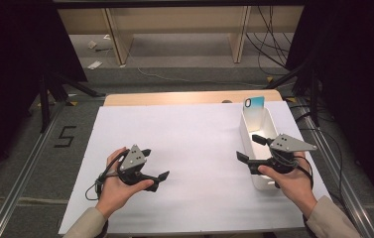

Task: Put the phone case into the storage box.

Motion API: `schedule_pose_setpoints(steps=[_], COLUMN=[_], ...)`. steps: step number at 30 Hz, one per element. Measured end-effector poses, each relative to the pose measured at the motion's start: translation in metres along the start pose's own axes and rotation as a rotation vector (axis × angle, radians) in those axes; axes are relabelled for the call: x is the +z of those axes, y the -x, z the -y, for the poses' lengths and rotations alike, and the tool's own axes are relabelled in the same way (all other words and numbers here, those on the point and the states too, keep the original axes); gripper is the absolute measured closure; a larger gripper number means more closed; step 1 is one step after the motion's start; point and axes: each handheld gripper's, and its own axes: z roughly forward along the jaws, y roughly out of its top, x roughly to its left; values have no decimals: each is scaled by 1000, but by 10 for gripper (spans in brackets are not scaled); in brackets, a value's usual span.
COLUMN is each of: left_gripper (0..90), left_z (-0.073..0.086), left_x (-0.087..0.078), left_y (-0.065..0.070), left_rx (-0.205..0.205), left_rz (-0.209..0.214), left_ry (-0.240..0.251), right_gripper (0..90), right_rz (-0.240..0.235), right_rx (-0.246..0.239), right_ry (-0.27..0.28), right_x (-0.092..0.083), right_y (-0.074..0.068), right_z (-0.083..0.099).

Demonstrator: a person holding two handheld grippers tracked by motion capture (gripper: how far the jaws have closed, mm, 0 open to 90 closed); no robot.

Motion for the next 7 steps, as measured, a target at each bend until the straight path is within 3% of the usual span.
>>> schedule_pose_setpoints(steps=[7], left_gripper=[45], left_z=[0], left_x=[0], left_y=[0], left_rx=[-4], left_rz=[0], left_ry=[-1], right_gripper=[178], right_rz=[-12], right_rx=[1], right_ry=[1], right_x=[0], right_y=[0], right_z=[0])
